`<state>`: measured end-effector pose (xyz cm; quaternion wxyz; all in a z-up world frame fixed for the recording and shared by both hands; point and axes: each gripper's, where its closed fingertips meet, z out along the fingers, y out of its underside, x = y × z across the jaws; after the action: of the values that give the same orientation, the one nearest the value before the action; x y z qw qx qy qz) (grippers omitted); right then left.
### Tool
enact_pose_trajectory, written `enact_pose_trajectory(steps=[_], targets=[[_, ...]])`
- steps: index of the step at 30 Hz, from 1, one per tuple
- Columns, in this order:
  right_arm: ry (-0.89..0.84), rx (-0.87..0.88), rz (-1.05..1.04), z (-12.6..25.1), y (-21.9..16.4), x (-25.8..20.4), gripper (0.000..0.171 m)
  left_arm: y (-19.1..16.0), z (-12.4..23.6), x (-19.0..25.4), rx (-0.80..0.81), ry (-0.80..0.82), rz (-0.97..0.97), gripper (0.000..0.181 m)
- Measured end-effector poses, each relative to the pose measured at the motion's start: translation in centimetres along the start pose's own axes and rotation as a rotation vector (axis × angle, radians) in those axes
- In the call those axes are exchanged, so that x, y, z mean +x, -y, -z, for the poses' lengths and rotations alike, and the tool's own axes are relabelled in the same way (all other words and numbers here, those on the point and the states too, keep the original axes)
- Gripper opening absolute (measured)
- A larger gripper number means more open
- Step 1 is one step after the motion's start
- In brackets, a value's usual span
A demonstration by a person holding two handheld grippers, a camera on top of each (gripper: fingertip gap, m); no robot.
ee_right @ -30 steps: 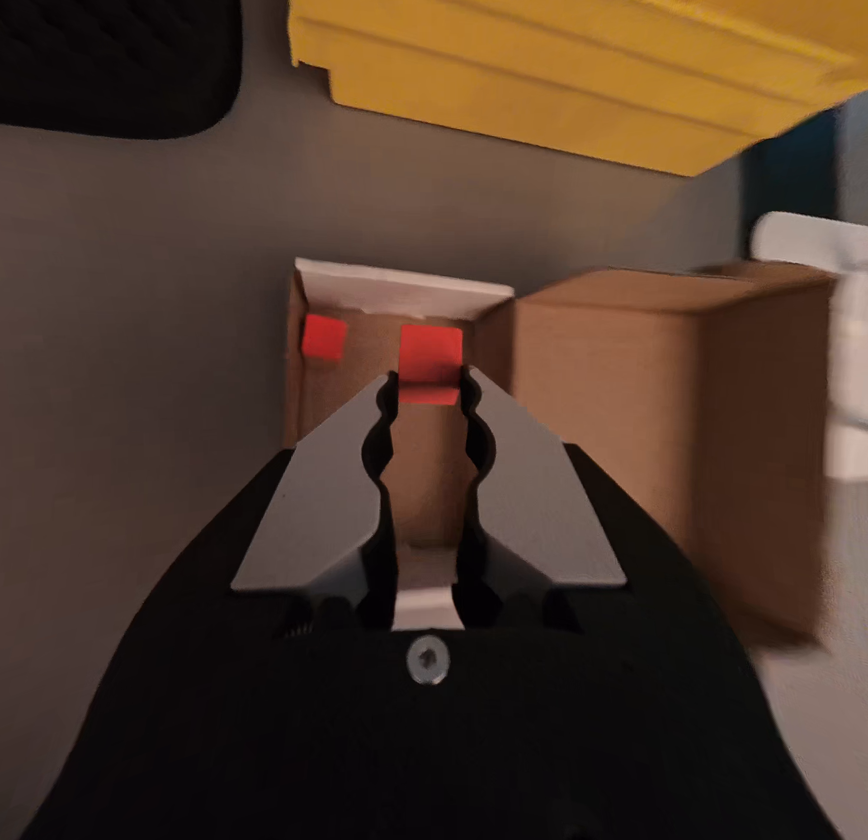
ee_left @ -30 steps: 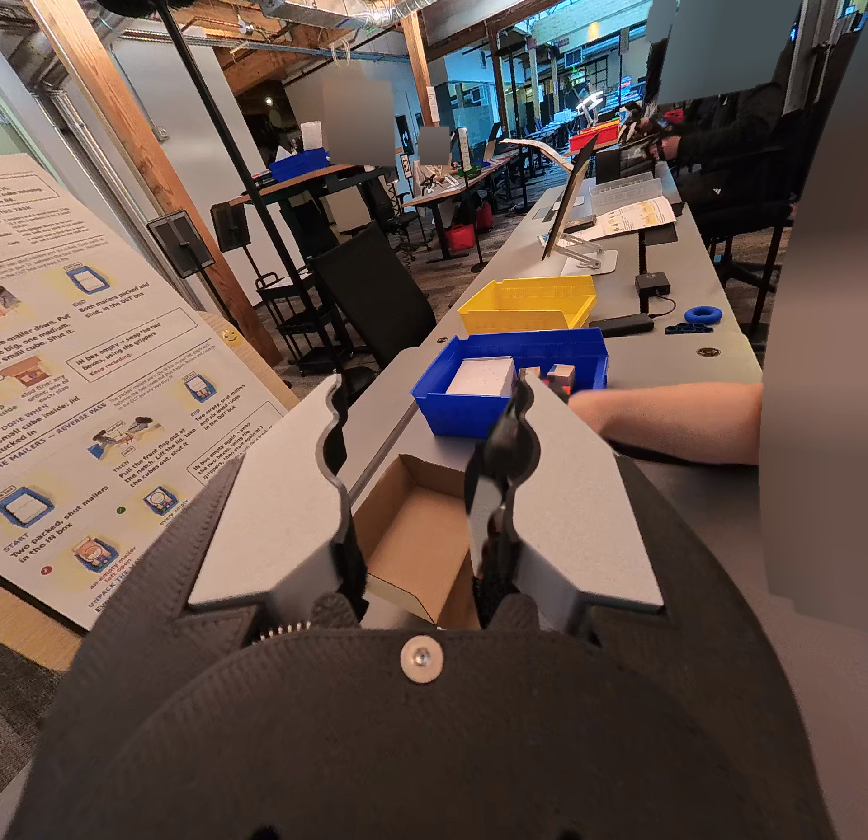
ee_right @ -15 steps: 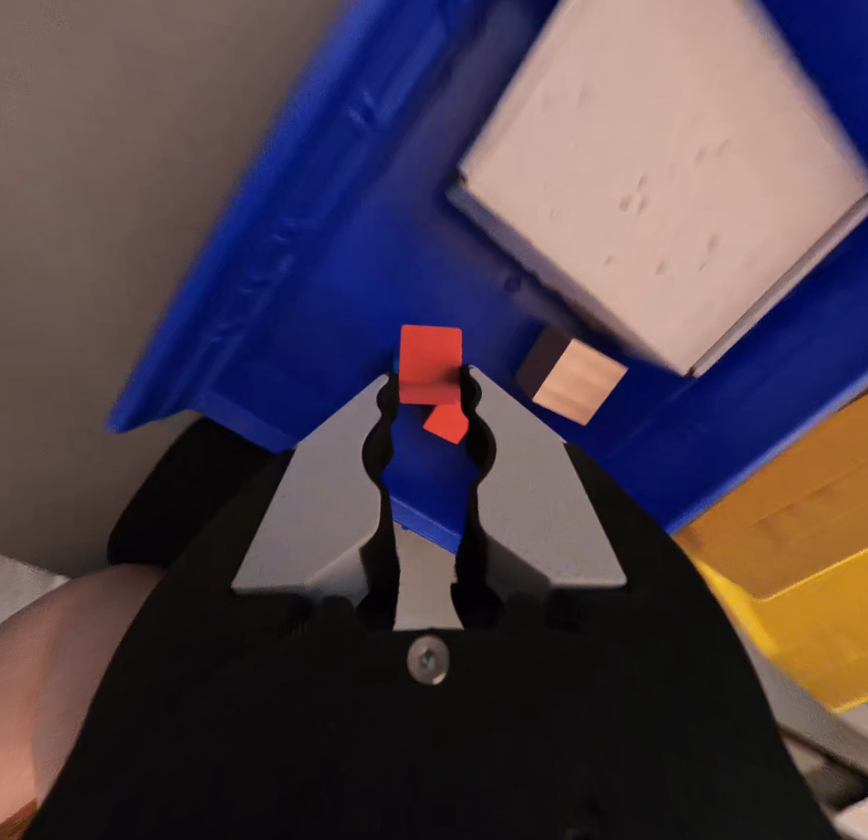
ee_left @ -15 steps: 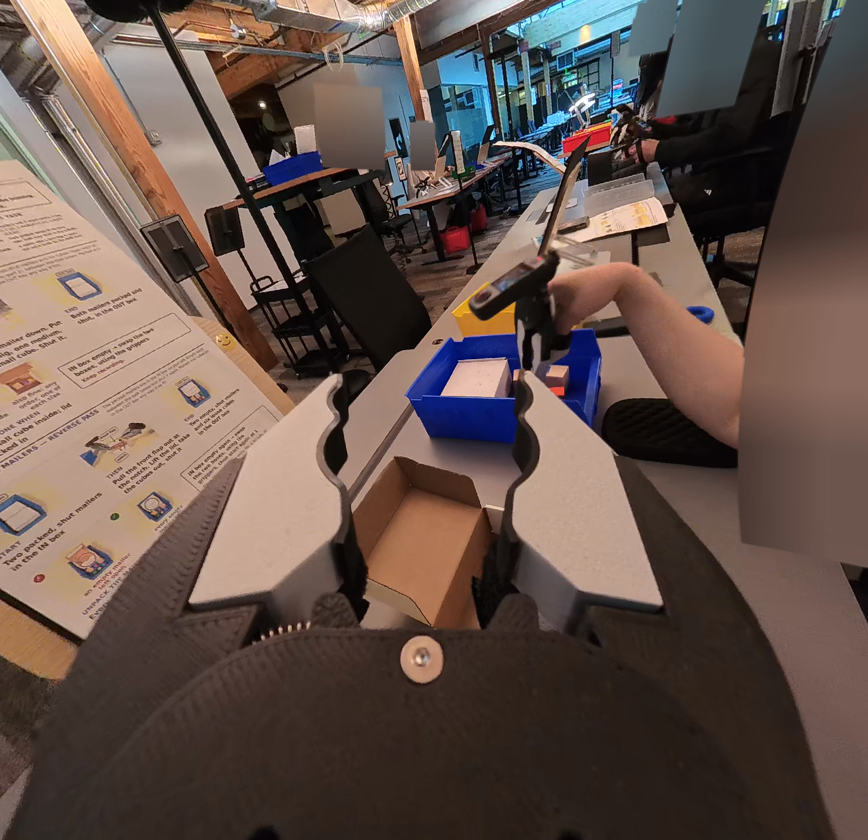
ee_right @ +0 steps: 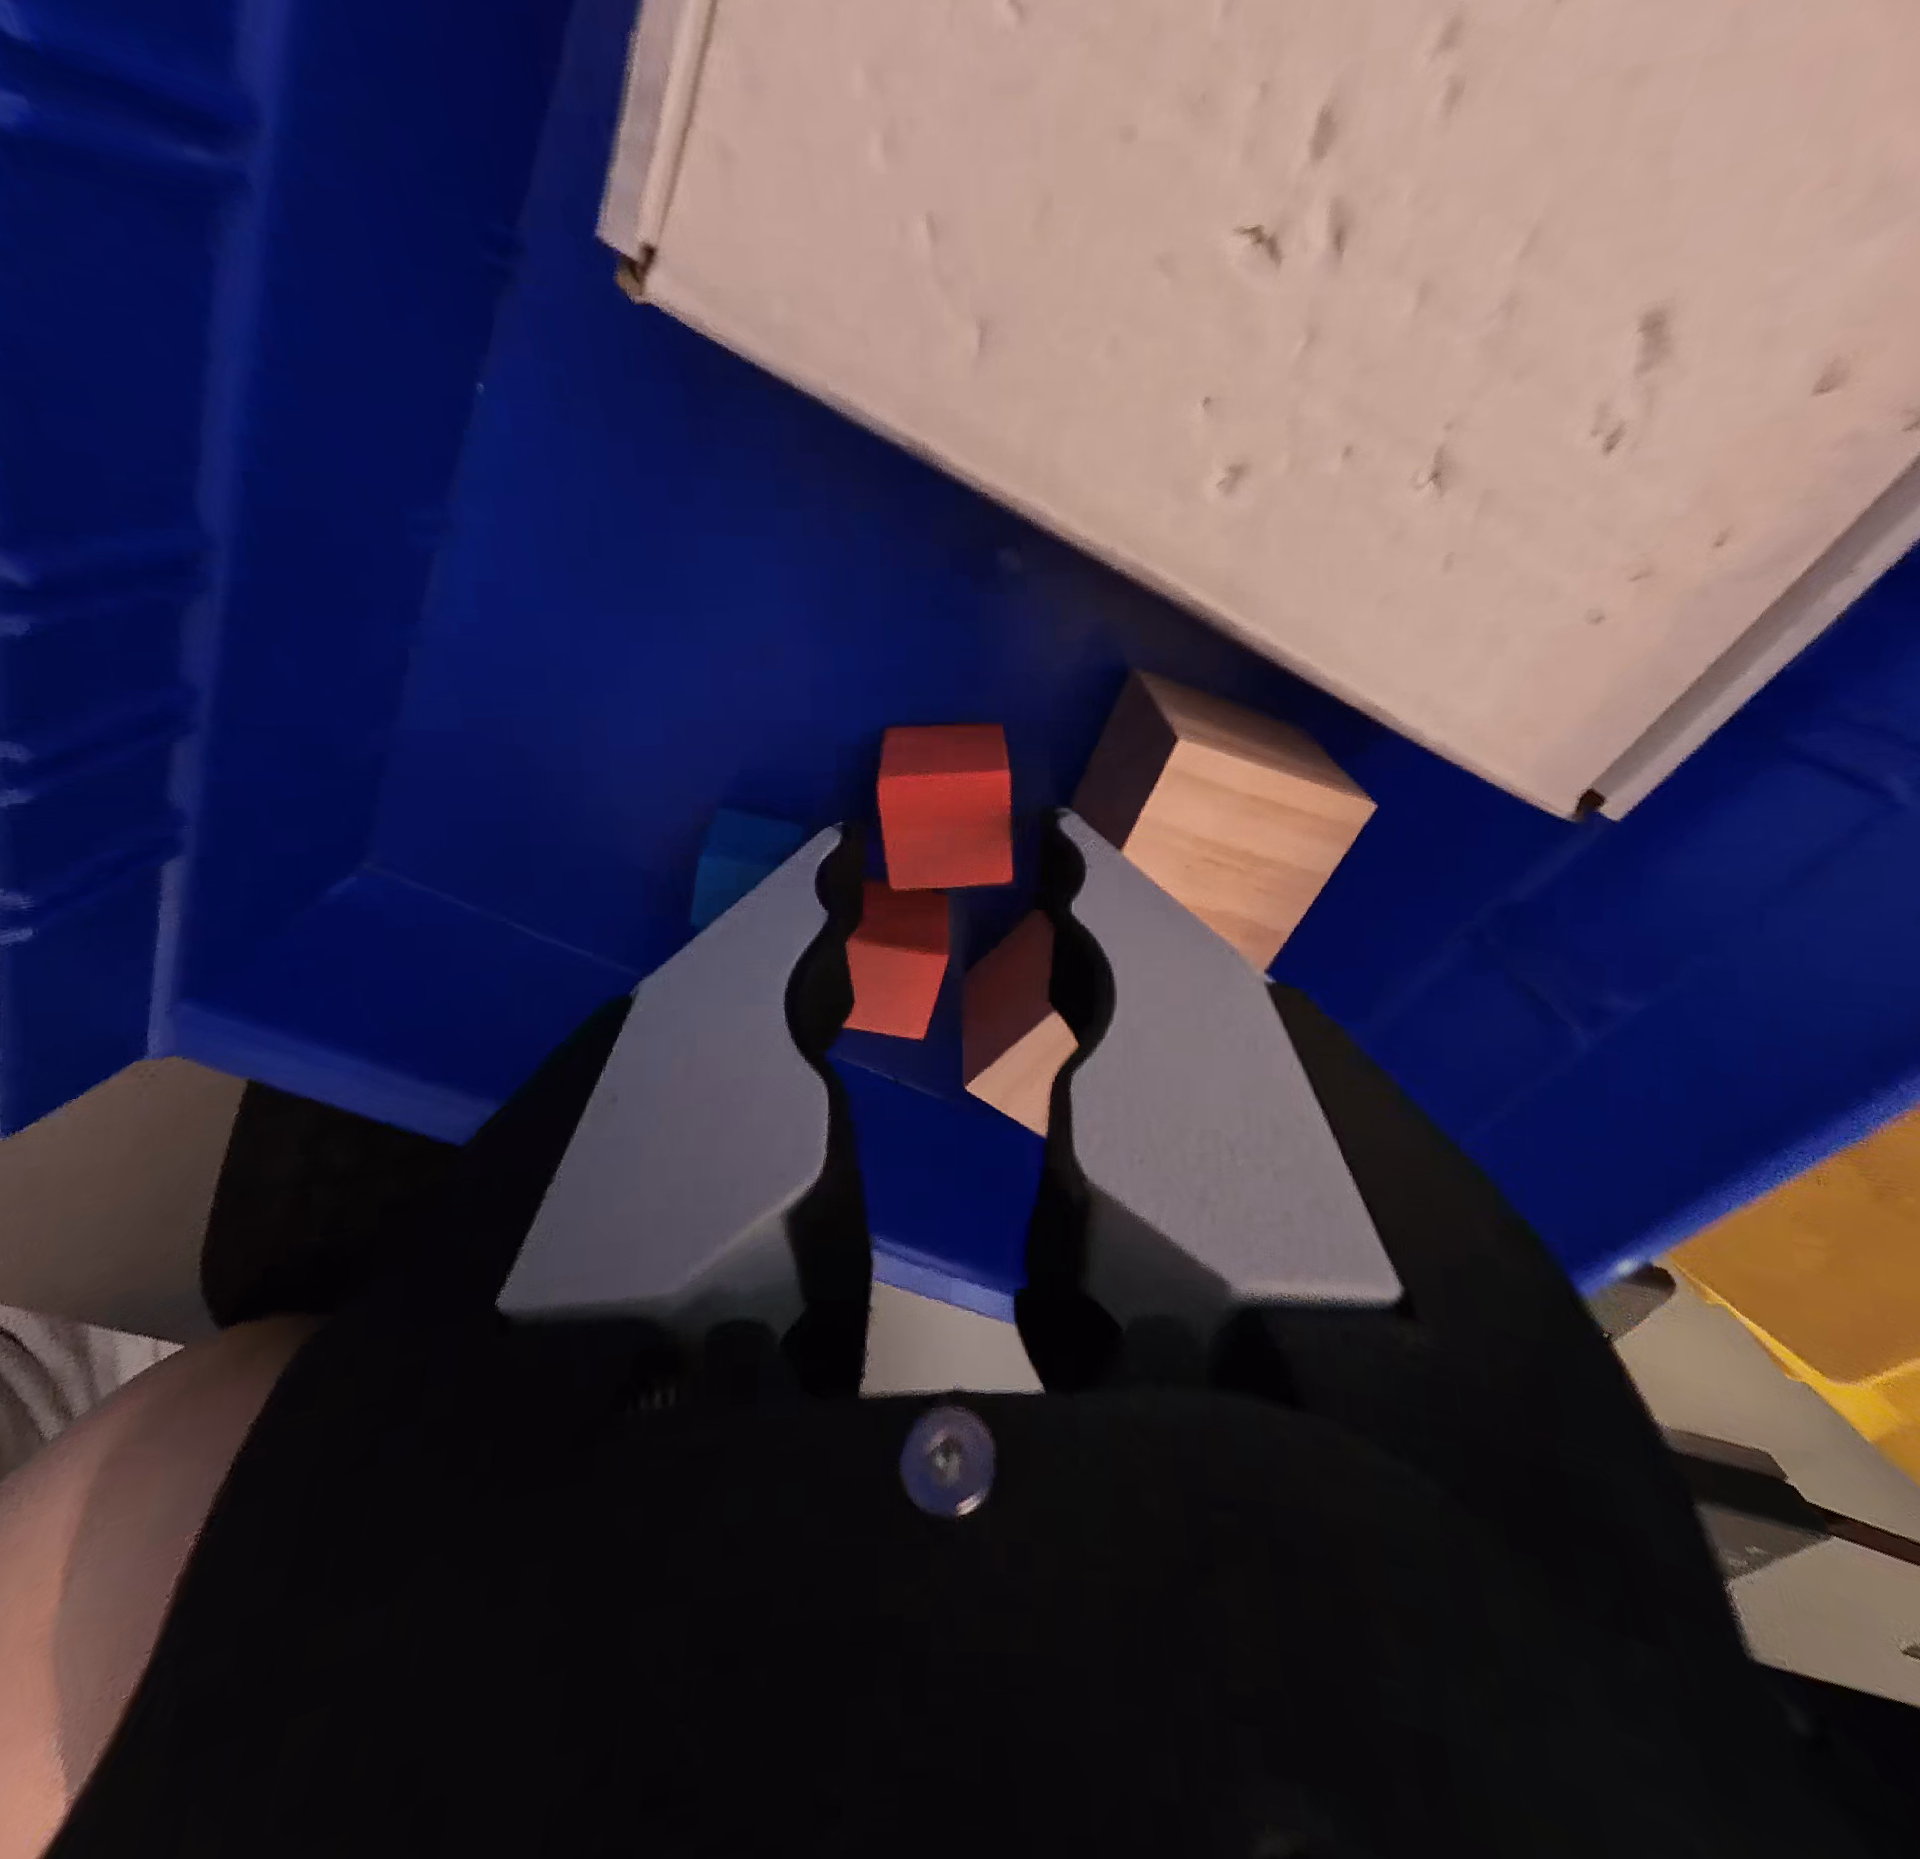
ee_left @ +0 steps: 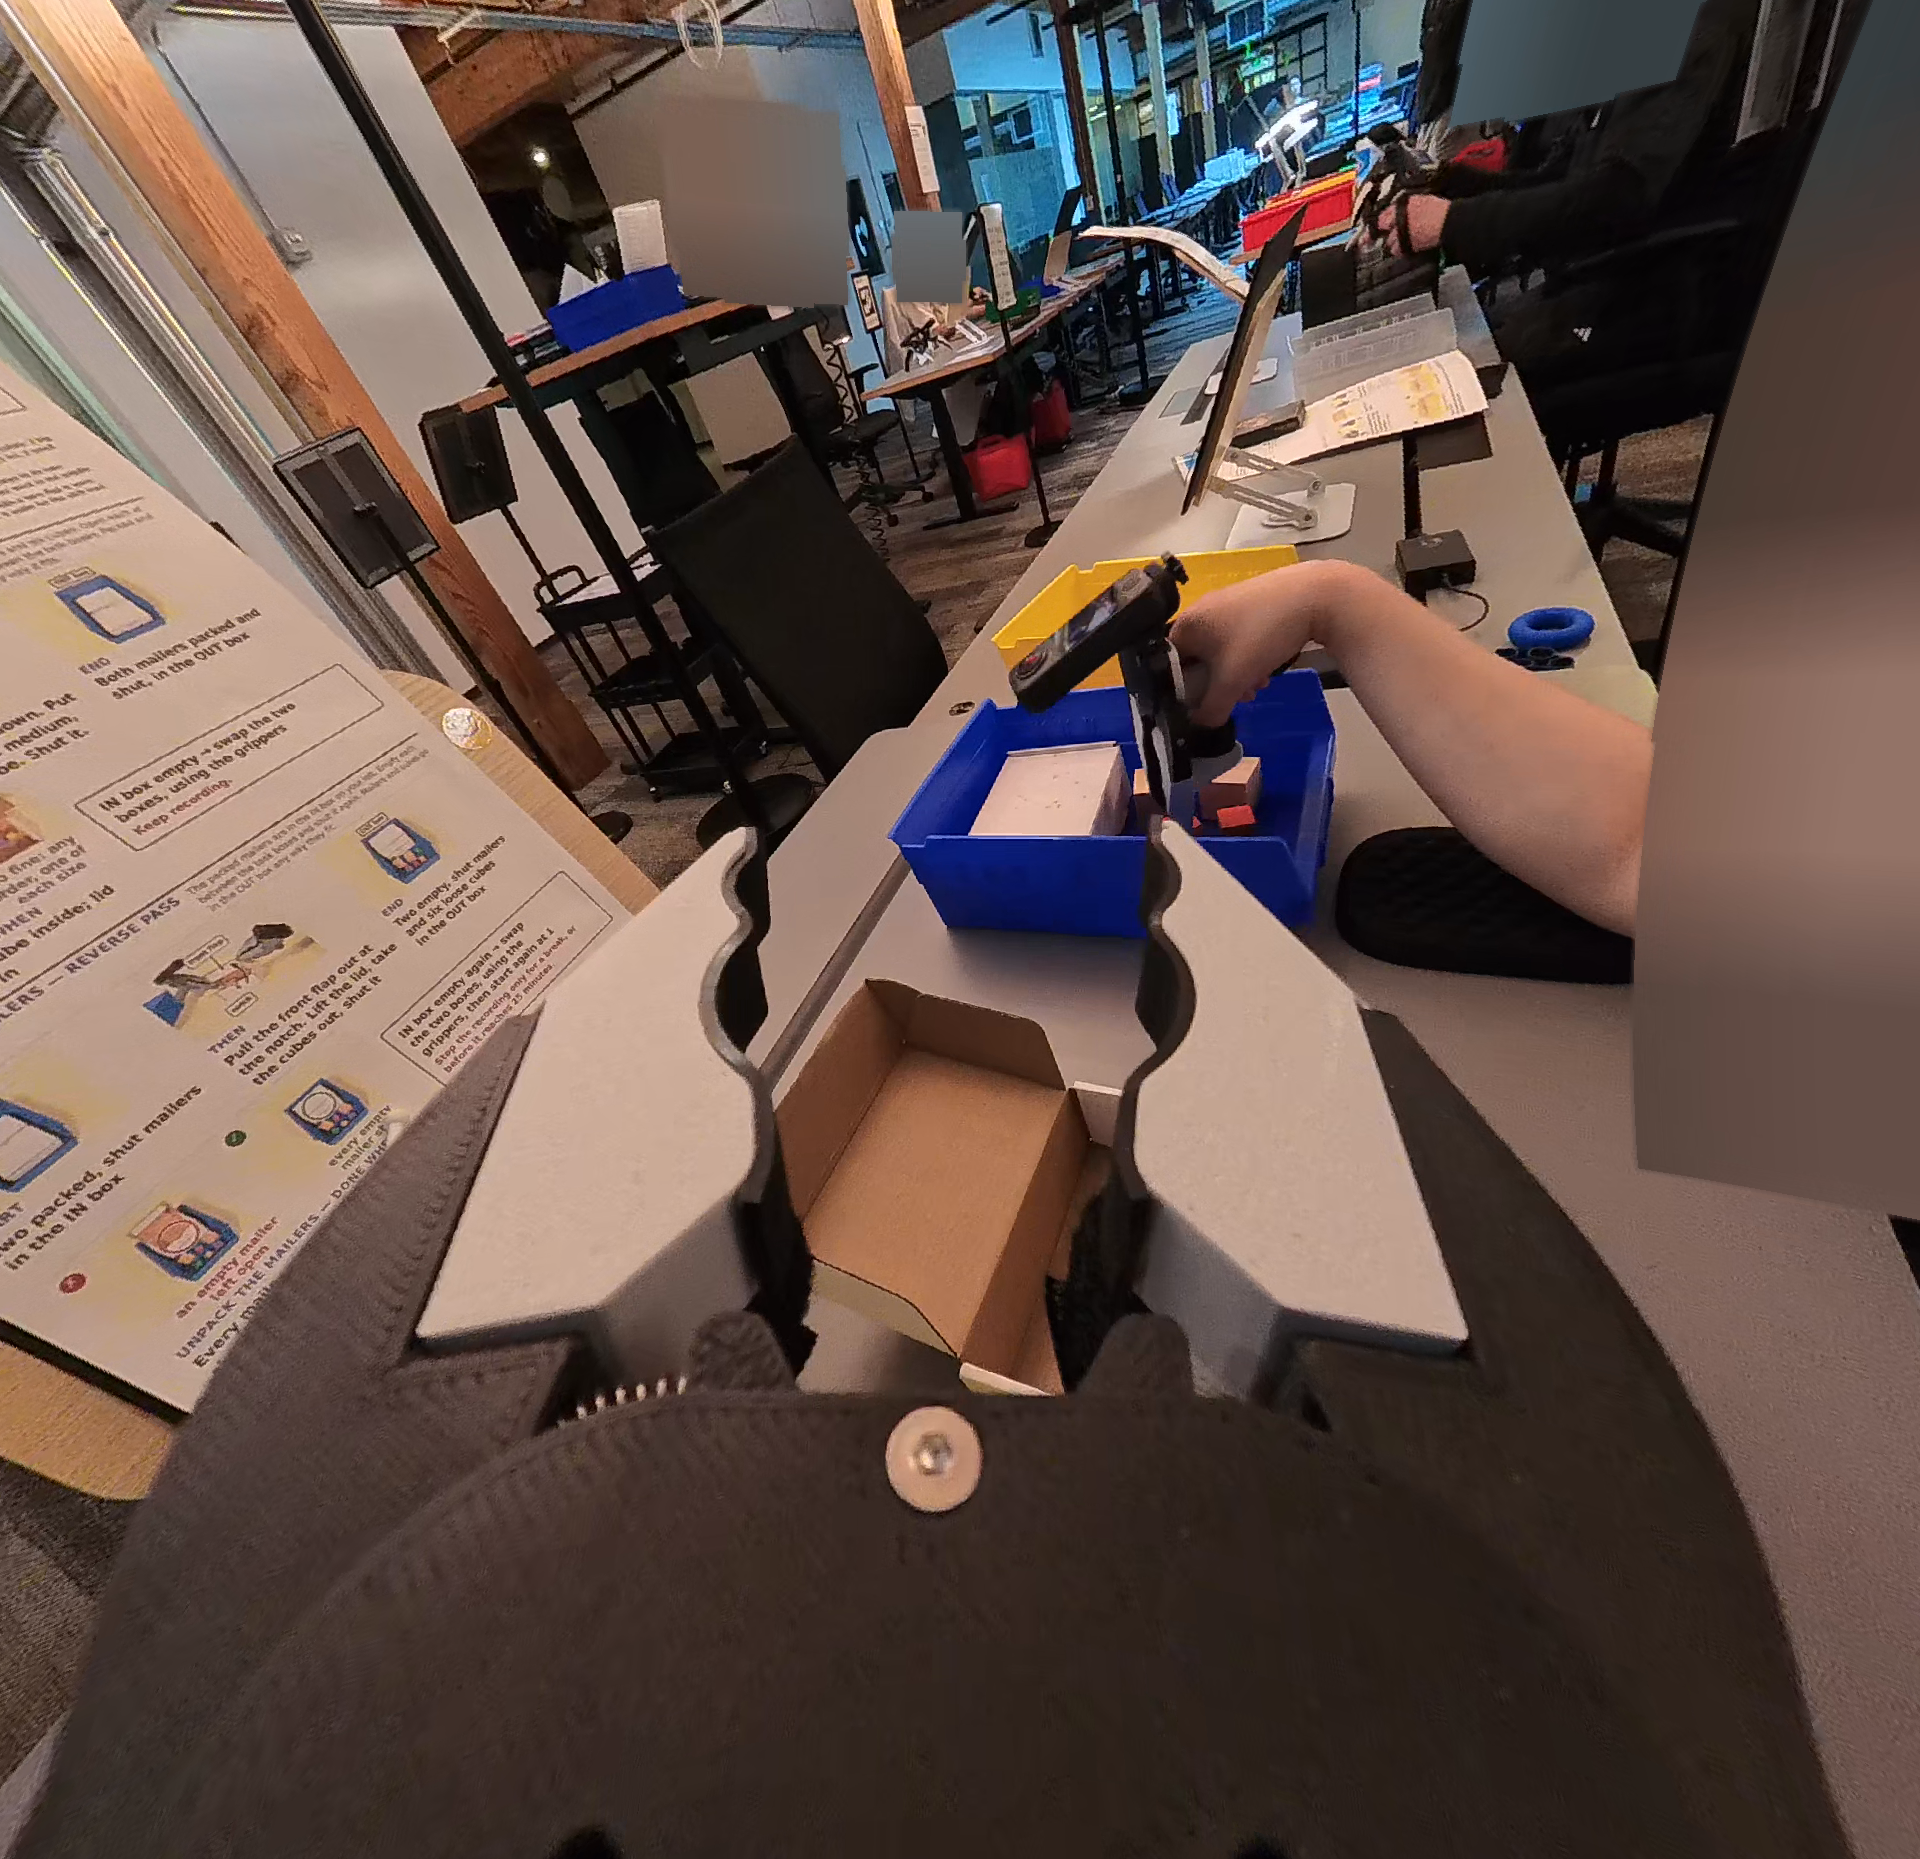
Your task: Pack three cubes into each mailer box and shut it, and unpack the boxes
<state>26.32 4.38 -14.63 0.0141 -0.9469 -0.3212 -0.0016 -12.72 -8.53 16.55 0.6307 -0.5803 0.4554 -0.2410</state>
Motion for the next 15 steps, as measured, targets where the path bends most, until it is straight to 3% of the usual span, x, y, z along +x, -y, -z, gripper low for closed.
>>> enact_pose_trajectory(steps=[4,8,10,12,15], targets=[[-0.099,0.084,-0.028,3.8,-0.2,0.2,0.036,0.2,0.4,-0.1,0.009,0.012,-0.005,0.071],[-0.230,0.457,0.115,12.6,4.2,-3.8,0.045,0.7,1.1,-0.6,0.031,0.035,-0.001,0.071],[-0.249,0.741,0.318,17.4,8.4,-9.1,0.052,0.8,1.5,-0.9,0.039,0.051,0.003,0.071],[-0.118,1.014,0.614,20.4,11.9,-17.8,0.058,1.0,1.9,-1.2,0.054,0.064,0.011,0.071],[0.206,1.117,0.913,18.9,13.7,-29.6,0.061,1.4,2.4,-1.3,0.073,0.068,0.019,0.070]])
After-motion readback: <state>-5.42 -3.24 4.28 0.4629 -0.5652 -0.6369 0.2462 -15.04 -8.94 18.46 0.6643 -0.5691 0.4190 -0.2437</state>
